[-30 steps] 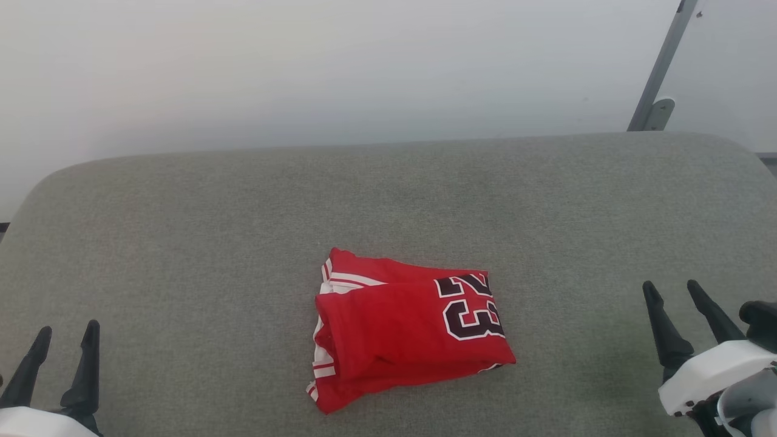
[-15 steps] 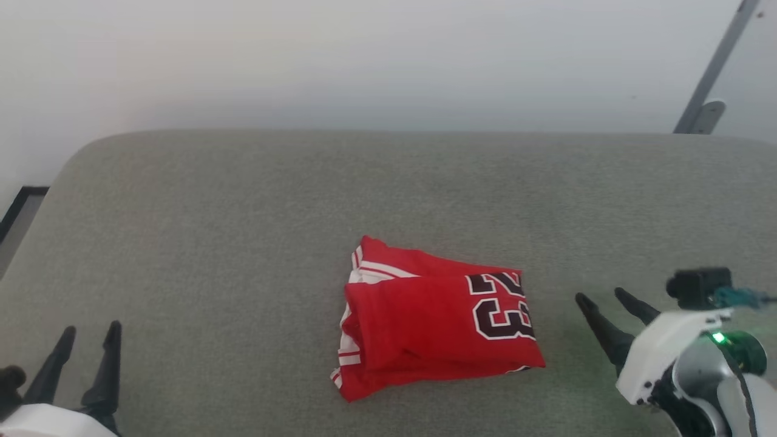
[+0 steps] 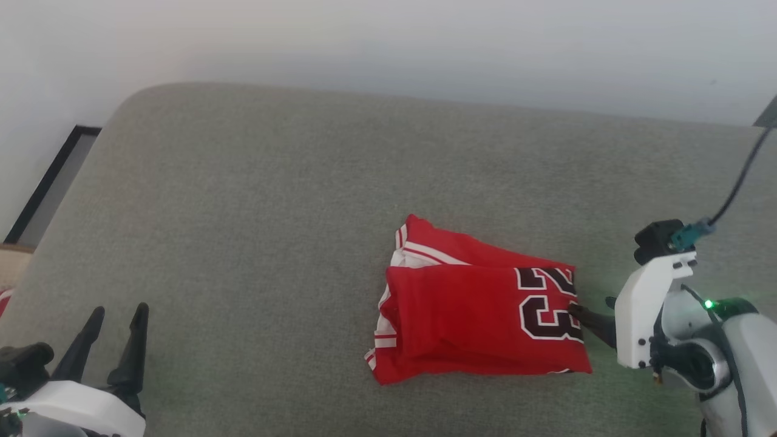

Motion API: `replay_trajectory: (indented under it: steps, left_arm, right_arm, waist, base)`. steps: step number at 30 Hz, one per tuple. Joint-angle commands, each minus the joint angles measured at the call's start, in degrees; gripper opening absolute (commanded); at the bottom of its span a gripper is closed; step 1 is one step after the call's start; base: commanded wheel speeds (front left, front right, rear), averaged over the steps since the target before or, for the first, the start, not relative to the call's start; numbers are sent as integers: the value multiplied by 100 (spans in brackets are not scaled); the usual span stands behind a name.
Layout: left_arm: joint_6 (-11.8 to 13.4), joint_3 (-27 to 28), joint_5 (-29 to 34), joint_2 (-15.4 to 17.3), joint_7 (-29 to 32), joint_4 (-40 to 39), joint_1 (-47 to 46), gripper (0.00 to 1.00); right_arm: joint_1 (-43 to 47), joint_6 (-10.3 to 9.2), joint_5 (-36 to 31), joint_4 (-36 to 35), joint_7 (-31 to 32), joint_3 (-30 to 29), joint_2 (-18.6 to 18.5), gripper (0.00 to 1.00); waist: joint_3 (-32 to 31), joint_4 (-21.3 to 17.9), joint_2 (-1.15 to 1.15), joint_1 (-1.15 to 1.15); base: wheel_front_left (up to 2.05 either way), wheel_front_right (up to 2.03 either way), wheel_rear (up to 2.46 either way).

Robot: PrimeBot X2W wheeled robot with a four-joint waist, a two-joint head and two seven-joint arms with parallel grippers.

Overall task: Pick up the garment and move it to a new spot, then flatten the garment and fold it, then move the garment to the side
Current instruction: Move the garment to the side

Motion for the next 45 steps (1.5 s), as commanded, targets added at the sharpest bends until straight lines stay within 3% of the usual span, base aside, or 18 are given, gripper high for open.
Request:
replay_trajectory:
  steps: [1, 11, 16, 17, 19, 36, 45]
  left_arm:
    - [-20, -39, -42, -7, -25, 13, -107, 100]
    - [-20, -219, -207, -17, -25, 52, -389, 100]
    - [-20, -319, -246, -36, -25, 91, -548, 100]
    - [-20, -336, -259, -38, -25, 104, -576, 100]
    - [-20, -357, -275, -36, -25, 119, -620, 100]
    - [-20, -452, -242, 120, -25, -96, -843, 100]
    - [-20, -534, -149, 87, -26, -372, -1072, 100]
  right_arm:
    - [-111, -3, -117, 42, 268, -66, 31, 100]
    - [-466, -3, -673, 488, 1530, -414, 494, 100]
    - [-537, -3, -886, 761, 1778, -550, 849, 99]
    - [-534, -3, -907, 774, 1795, -571, 881, 71]
    - [-522, -3, -925, 748, 1780, -586, 894, 0]
    - [-650, -10, -1201, 41, 1537, -1488, 526, 0]
    - [-989, -9, -1543, -406, 1478, -1995, 185, 0]
  waist:
    - [103, 100, 0, 0]
    - [507, 295, 0, 0]
    - [637, 353, 0, 0]
    - [648, 359, 0, 0]
    - [661, 360, 0, 0]
    - [762, -9, 0, 0]
    - [1012, -501, 0, 0]
  base:
    - [0, 0, 0]
    - [0, 0, 0]
    - [0, 0, 0]
    - [0, 0, 0]
    - [0, 0, 0]
    - [0, 0, 0]
    - [0, 0, 0]
